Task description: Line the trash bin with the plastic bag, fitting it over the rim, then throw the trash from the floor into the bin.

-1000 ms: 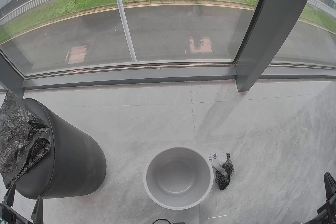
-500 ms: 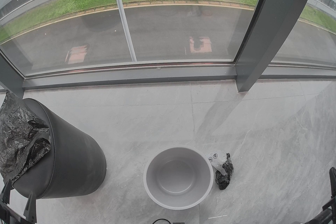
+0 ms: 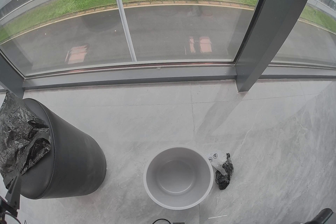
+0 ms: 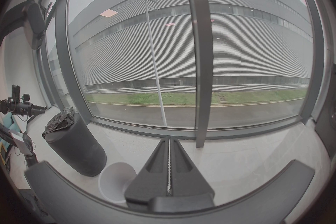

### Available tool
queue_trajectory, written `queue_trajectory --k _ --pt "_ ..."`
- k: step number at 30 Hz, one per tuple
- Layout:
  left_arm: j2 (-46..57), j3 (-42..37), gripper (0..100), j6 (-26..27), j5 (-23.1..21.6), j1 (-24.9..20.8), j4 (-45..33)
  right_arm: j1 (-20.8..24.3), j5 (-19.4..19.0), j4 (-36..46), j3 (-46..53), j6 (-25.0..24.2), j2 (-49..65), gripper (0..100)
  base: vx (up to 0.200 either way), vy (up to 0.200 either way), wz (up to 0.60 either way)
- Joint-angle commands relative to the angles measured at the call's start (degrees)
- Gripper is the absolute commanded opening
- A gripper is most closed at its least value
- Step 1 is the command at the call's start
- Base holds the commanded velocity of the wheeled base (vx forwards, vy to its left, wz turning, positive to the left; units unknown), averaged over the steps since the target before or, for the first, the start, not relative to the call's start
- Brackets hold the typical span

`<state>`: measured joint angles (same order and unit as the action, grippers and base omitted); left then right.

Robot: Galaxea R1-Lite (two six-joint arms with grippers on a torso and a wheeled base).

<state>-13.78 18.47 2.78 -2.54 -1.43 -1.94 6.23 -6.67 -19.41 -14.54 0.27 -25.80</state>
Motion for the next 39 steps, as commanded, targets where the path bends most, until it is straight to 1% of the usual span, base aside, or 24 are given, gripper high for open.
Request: queue_trajectory --k 1,5,7,9,10,11,12,13,14,19,22,25,30,39 --pt "-14.96 -0.89 100 12.60 -0.28 -0.33 -0.87 6.95 -1.15 -13.64 -3.30 1.49 -23.07 0 0.000 0.000 0.00" --pt "-20.68 -0.10 100 17.79 0.43 -0.07 -0.17 7.83 -1.07 -21.46 -3.56 -0.27 -30.10 0 0.000 0.000 0.00" --pt "-23.14 0.16 100 22.01 2.80 0.20 0.09 7.92 -0.89 -24.36 -3.30 -0.62 -32.48 0 0.000 0.000 0.00" --pt "-24.37 0.60 100 25.26 5.96 0.20 0.00 7.92 -0.89 -25.24 -2.86 -0.71 -33.00 0 0.000 0.000 0.00" --pt "-24.54 0.69 100 25.87 6.58 0.20 0.00 7.92 -0.89 -25.33 -2.77 -0.71 -33.00 0 0.000 0.000 0.00" --pt "-25.34 0.87 100 27.72 7.98 0.02 0.09 7.83 -0.89 -25.24 -2.68 -0.80 -33.00 0 0.000 0.000 0.00" --pt "-25.42 0.87 100 27.98 8.07 0.02 0.09 7.92 -0.89 -25.24 -2.68 -0.80 -33.00 0 0.000 0.000 0.00" --pt "-27.01 1.31 100 30.09 8.78 0.20 0.18 7.83 -0.89 -25.15 -2.77 -0.80 -32.92 0 0.000 0.000 0.00" --pt "-27.88 1.75 100 30.62 9.30 0.20 0.18 7.83 -0.89 -25.15 -2.77 -0.80 -32.83 0 0.000 0.000 0.00" --pt "-32.37 4.21 100 30.62 10.80 0.28 0.44 7.92 -0.89 -25.07 -2.68 -0.80 -32.56 0 0.000 0.000 0.00" --pt "-35.36 5.17 100 30.44 10.89 1.69 2.82 7.92 -0.89 -25.07 -2.68 -0.97 -32.48 0 0.000 0.000 0.00" --pt "-38.61 5.17 100 30.53 10.80 3.18 6.24 8.01 -0.98 -25.15 -2.68 -2.29 -32.39 0 0.000 0.000 0.00" --pt "-44.50 5.09 100 30.62 10.97 3.80 11.52 8.01 -1.07 -25.15 -2.77 -3.17 -32.48 0 0.000 0.000 0.00" --pt "-49.86 5.35 100 30.88 10.97 6.44 16.79 8.01 -1.07 -25.15 -2.68 -3.17 -32.48 0 0.000 0.000 0.00"
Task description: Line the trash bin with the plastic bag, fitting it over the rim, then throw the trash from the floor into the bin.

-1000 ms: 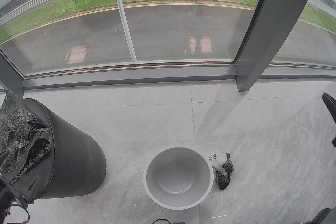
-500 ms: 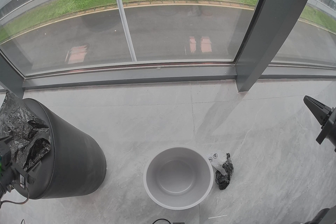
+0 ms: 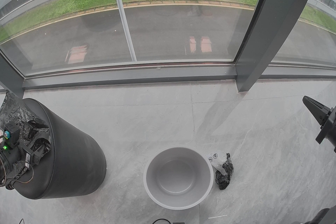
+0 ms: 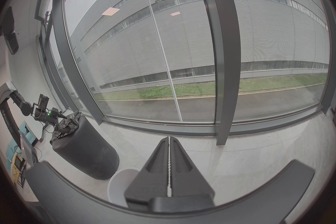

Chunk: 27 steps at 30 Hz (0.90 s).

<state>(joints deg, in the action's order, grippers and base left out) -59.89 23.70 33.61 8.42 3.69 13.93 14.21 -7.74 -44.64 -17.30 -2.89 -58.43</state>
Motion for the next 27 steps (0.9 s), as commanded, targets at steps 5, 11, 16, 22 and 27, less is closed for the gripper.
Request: queue_trajectory --k 5,11,16,22,27 --pt "-6.20 0.21 100 0.76 0.01 2.37 3.64 0.02 0.01 0.08 0.07 -0.10 0.16 0 0.000 0.000 0.00" --pt "-8.31 0.21 100 0.76 0.10 2.46 6.28 0.02 -0.08 0.17 0.16 -0.01 0.16 0 0.000 0.000 0.00" --pt "-9.89 0.12 100 0.76 1.86 2.46 9.27 0.02 -0.08 0.08 0.51 -0.01 0.16 0 0.000 0.000 0.00" --pt "-11.04 0.12 0 0.49 2.21 2.46 12.43 0.11 -0.08 0.08 0.60 -0.01 0.16 0 0.000 0.000 0.00" --pt "-10.16 -0.06 0 0.05 2.21 2.46 13.05 0.11 -0.08 -0.01 0.60 -0.01 0.25 0 0.000 0.000 0.00"
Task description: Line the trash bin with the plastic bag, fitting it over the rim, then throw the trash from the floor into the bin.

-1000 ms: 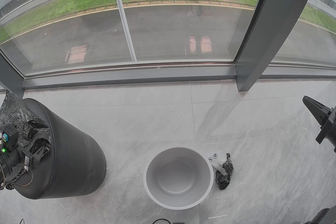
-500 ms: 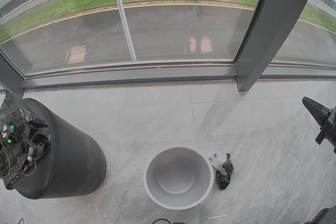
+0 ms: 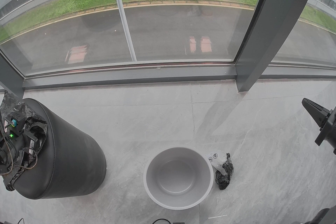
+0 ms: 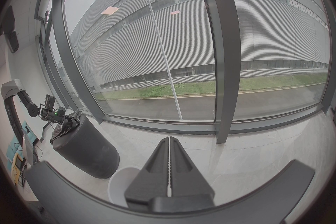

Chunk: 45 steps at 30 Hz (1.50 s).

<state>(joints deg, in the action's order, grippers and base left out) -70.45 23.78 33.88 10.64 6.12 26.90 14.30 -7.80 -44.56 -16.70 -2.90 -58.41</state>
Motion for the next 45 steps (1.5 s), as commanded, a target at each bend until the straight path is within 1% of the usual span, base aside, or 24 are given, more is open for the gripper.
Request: queue_trajectory --k 1,6,8,14,15,18,19,20,21,24,25,26,27,28,29,30,32,36,37,38,39,40,42,45 --pt "0.66 -0.14 0 -0.30 -0.01 0.03 0.17 0.03 -0.02 -0.18 0.00 0.00 0.22 0 0.000 0.000 0.00" --pt "3.21 -0.23 0 -0.57 -0.18 -0.06 0.08 0.03 -0.02 -0.18 0.00 0.00 0.22 0 0.000 0.000 0.00" --pt "6.73 -0.84 0 -1.18 -0.36 -0.58 -0.01 0.03 -0.02 -0.09 0.00 0.00 0.22 0 0.000 0.000 0.00" --pt "10.86 -0.58 0 -4.61 -1.33 -0.76 0.08 0.03 -0.02 0.08 0.00 0.18 0.31 0 0.000 0.000 0.00" --pt "12.27 -0.14 0 -7.86 -4.05 -0.67 0.08 0.03 -0.11 0.17 0.09 0.18 0.13 0 0.000 0.000 0.00" --pt "13.14 0.74 0 -18.06 -8.71 -1.02 0.08 0.03 -0.11 0.35 0.53 0.35 -0.04 0 0.000 0.000 0.00" --pt "13.58 1.88 0 -23.68 -10.47 -2.25 0.08 -0.06 -0.11 0.17 0.88 0.62 0.05 0 0.000 0.000 0.00" --pt "13.67 2.41 0 -26.06 -11.08 -3.04 0.08 -0.06 -0.11 0.17 0.97 0.62 0.05 0 0.000 0.000 0.00" --pt "13.76 3.20 0 -30.01 -11.87 -4.36 0.08 -0.15 -0.02 0.17 0.97 0.62 0.13 0 0.000 0.000 0.00" --pt "13.06 8.21 0 -47.32 -13.10 -8.23 -0.19 -0.06 0.07 0.08 0.97 0.70 0.22 0 0.000 0.000 0.00" --pt "12.88 9.09 0 -50.05 -13.19 -8.67 -0.54 -0.06 0.07 0.08 0.97 0.79 0.22 0 0.000 0.000 0.00" --pt "11.30 12.34 0 -58.93 -13.37 -10.25 -1.15 -0.15 0.07 0.26 1.06 0.70 0.22 0 0.000 0.000 0.00" --pt "9.98 14.54 0 -64.73 -13.81 -11.31 -1.59 -0.15 0.07 0.26 1.23 0.70 -0.04 0 0.000 0.000 0.00" --pt "9.98 14.54 0 -64.73 -13.81 -11.31 -1.59 -0.15 0.07 0.26 1.23 0.70 -0.04 0 0.000 0.000 0.00" --pt "7.96 17.70 0 -73.78 -15.39 -13.06 -2.65 -0.24 0.07 0.17 1.32 0.62 -0.39 0 0.000 0.000 0.00" --pt "7.17 18.40 0 -76.24 -16.44 -13.41 -2.91 -0.24 0.07 0.26 1.32 0.62 -0.57 0 0.000 0.000 0.00" --pt "3.83 20.07 0 -83.71 -23.91 -13.77 -3.70 -0.24 0.07 0.26 1.50 0.70 -1.45 0 0.000 0.000 0.00" --pt "2.69 18.58 0 -95.23 -41.05 -13.77 -3.79 0.03 -0.02 0.00 2.73 1.06 -1.89 0 0.000 0.000 0.00" --pt "2.60 18.49 0 -96.19 -42.20 -13.77 -3.79 0.03 -0.02 0.00 2.73 1.06 -1.89 0 0.000 0.000 0.00" --pt "1.63 18.40 0 -100.94 -47.38 -13.77 -3.61 -0.06 -0.02 0.08 2.64 1.32 -2.06 0 0.000 0.000 0.00" --pt "0.58 18.58 0 -103.93 -50.54 -13.85 -3.26 -0.06 -0.02 0.08 2.73 1.41 -2.42 0 0.000 0.000 0.00" --pt "-0.13 18.67 0 -105.60 -52.74 -13.94 -3.00 -0.06 0.07 0.00 2.64 1.50 -2.68 0 0.000 0.000 0.00" --pt "-1.09 18.76 0 -106.39 -55.12 -15.52 -2.65 0.11 0.16 0.00 2.37 2.02 -3.29 0 0.000 0.000 0.00" --pt "-2.15 18.93 0 -106.39 -55.20 -20.01 -1.94 2.40 0.77 -0.36 2.29 1.76 -5.32 0 0.000 0.000 0.00"
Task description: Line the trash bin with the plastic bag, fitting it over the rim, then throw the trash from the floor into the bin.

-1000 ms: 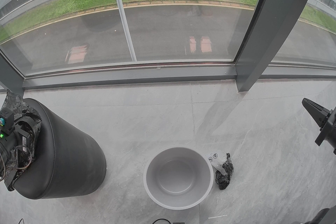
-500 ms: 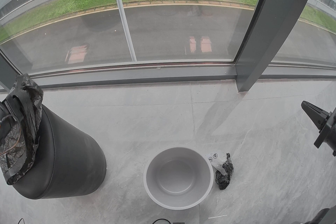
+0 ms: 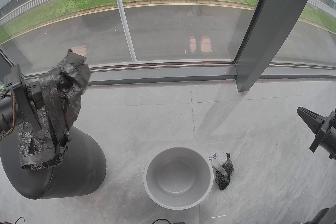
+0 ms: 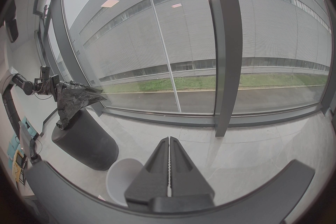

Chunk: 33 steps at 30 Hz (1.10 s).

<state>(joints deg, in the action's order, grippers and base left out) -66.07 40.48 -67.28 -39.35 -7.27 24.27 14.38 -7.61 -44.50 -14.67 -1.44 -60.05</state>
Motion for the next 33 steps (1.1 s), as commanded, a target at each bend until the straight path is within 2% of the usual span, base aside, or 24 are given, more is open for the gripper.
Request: queue_trajectory --k 1,6,9,10,11,12,15,20,21,27,33 --pt "-6.88 2.41 0 -5.14 -5.21 -8.03 1.22 3.37 1.28 -0.59 0.16 0.12 -4.81 0 0.000 0.000 0.00" --pt "-7.76 3.28 0 -5.14 -5.12 -13.30 5.44 9.17 5.50 -3.23 -2.12 0.03 -11.40 0 0.000 0.000 0.00" --pt "-8.19 4.87 0 -5.14 -4.77 -17.08 8.34 17.08 14.99 -7.89 -7.57 0.12 -20.63 0 0.000 0.000 0.00" --pt "-8.19 5.57 0 -5.23 -4.77 -17.70 8.42 19.19 17.19 -8.85 -8.89 0.03 -22.92 0 0.000 0.000 0.00" --pt "-8.19 5.83 0 -5.14 -4.77 -17.87 8.42 19.89 17.80 -9.21 -9.24 0.12 -23.62 0 0.000 0.000 0.00" --pt "-8.19 7.33 0 -5.14 -4.77 -18.57 8.51 23.67 20.53 -10.79 -11.26 0.30 -27.58 0 0.000 0.000 0.00" --pt "-8.02 10.14 0 -5.23 -4.77 -18.75 8.69 29.91 22.99 -12.98 -15.83 0.56 -35.13 0 0.000 0.000 0.00" --pt "-7.32 12.69 0 -5.32 -4.86 -18.75 8.69 34.83 25.27 -13.16 -22.25 0.91 -42.34 0 0.000 0.000 0.00" --pt "-7.05 12.69 0 -5.41 -4.77 -18.75 8.95 36.42 25.98 -13.25 -23.83 1.00 -44.89 100 0.000 0.000 0.00" --pt "-7.76 12.60 0 -5.49 -4.77 -18.40 9.30 40.28 26.24 -15.36 -26.47 1.00 -50.96 100 0.000 0.000 0.00" --pt "-8.19 13.92 0 -5.49 -4.68 -18.05 9.39 41.95 26.33 -16.24 -27.43 1.70 -54.56 100 0.000 0.000 0.00"
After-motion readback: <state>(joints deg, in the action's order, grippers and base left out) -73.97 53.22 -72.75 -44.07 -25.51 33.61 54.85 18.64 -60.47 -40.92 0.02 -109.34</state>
